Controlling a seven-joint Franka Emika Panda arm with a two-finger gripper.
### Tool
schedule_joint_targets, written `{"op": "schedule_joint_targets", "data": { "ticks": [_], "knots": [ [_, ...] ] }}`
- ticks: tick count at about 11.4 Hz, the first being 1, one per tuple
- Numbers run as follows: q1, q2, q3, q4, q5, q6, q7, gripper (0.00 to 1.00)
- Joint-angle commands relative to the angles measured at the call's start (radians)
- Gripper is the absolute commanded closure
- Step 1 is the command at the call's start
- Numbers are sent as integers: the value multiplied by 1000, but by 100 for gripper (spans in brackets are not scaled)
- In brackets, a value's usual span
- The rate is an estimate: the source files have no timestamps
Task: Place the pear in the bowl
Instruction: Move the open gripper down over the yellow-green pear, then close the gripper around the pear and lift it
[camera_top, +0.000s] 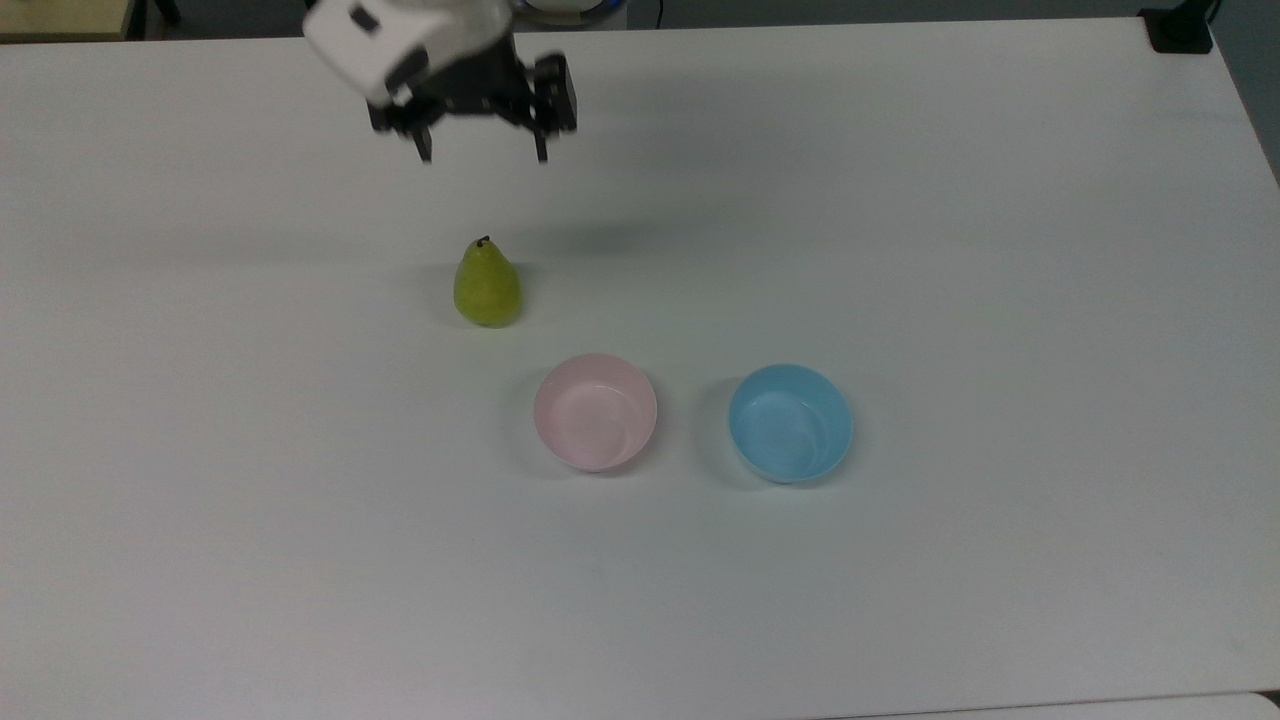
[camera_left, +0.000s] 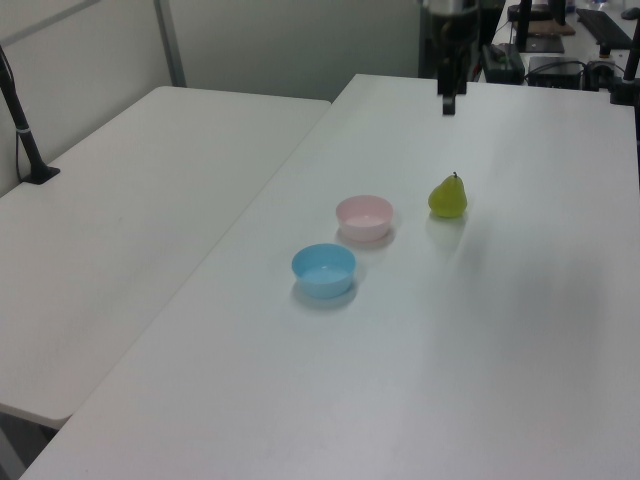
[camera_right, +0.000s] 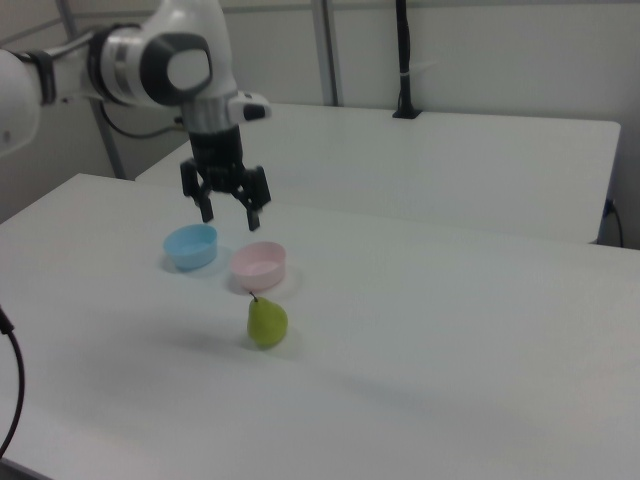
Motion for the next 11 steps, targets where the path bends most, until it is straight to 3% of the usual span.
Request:
{"op": "schedule_joint_targets", "data": {
  "ticks": [1, 4, 9, 11],
  "knots": [
    [27, 108, -11, -21, -54, 101, -61, 0],
    [33, 195, -17, -64, -85, 224, -63, 0],
    [53, 265, -17, -130, -154, 252, -90, 0],
    [52, 263, -17, -139, -154, 247, -115, 27]
  ]
}}
